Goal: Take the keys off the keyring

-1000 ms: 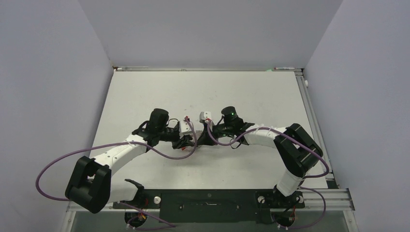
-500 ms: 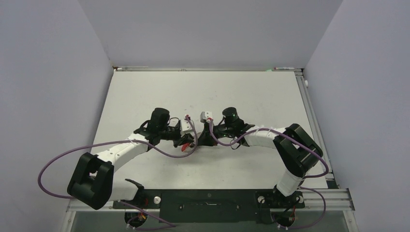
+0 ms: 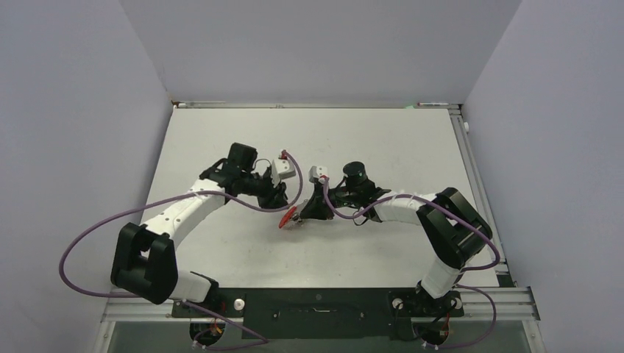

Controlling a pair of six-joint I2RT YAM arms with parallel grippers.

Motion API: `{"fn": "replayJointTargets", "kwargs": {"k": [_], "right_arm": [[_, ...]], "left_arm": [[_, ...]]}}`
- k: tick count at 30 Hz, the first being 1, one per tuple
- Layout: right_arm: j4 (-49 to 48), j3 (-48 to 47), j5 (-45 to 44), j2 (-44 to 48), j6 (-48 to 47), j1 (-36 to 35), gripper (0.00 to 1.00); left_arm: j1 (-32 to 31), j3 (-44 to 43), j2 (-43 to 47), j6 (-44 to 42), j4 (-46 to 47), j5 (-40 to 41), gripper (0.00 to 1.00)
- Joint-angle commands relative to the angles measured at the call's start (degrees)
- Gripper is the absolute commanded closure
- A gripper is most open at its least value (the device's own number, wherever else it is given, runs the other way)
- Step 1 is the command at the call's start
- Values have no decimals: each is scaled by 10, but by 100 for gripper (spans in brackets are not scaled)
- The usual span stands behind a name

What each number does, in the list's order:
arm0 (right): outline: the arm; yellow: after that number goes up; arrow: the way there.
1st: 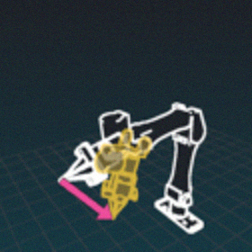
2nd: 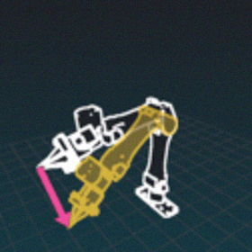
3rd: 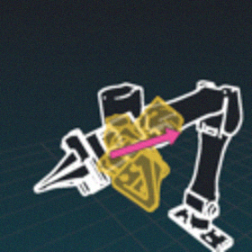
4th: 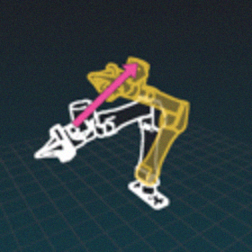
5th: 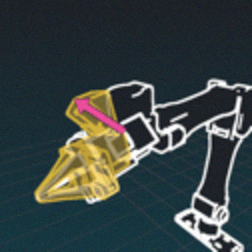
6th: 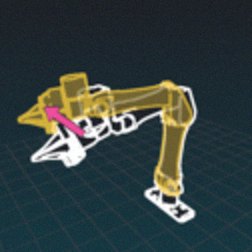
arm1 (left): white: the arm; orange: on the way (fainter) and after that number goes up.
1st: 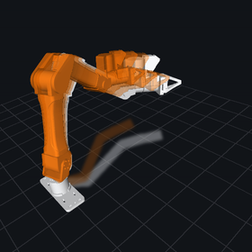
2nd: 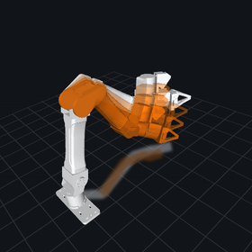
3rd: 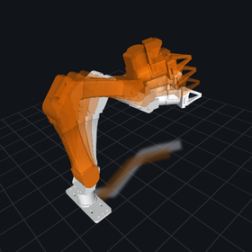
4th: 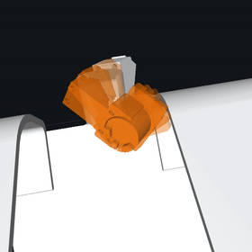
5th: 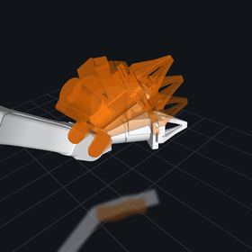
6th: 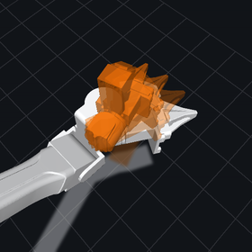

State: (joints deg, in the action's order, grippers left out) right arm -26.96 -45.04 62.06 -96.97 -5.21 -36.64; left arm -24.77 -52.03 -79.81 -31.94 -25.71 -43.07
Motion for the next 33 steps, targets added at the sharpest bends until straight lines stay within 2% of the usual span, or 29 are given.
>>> {"fn": "replayJointTargets", "kwargs": {"k": [1, 5, 7, 8, 10, 12, 14, 15, 17, 19, 21, 24, 27, 30, 33], "right_arm": [[-26, 0, 26, 10, -19, 9, 95], [-5, -1, 22, 14, -49, 8, 95], [4, -1, 21, 16, -62, 8, 95], [9, -1, 21, 16, -69, 8, 95], [29, -5, 19, 19, -88, 7, 95], [58, -11, 16, 22, -115, 6, 95], [71, -14, 12, 24, -130, 4, 95], [69, -13, 11, 25, -131, 3, 95], [67, -14, 13, 24, -131, 3, 95], [63, -17, 16, 22, -127, 0, 95], [59, -17, 20, 22, -123, 1, 95], [69, -22, 27, 23, -122, 1, 95], [76, -22, 29, 24, -125, 1, 95], [72, -20, 27, 25, -126, 1, 95], [74, -21, 28, 26, -124, 0, 95]], "left_arm": [[60, -131, -20, 32, -152, -15, 65], [92, -234, -86, -23, -367, -49, 64], [105, -232, -106, -60, -414, -114, 56], [107, -215, -107, -52, -406, -156, 53], [107, -164, -94, -9, -346, -204, 51], [106, -82, -67, 117, -203, -229, 50], [106, -17, -23, 232, -35, -218, 50], [106, 0, -2, 253, 6, -193, 50], [107, 19, 23, 251, 26, -169, 50], [101, 39, 27, 241, 36, -187, 50], [87, 61, 26, 251, 85, -183, 54], [76, 103, 18, 303, 206, -203, 60], [68, 140, -13, 365, 339, -200, 60], [66, 165, -37, 389, 422, -181, 61], [59, 172, -51, 400, 459, -168, 61]]}}
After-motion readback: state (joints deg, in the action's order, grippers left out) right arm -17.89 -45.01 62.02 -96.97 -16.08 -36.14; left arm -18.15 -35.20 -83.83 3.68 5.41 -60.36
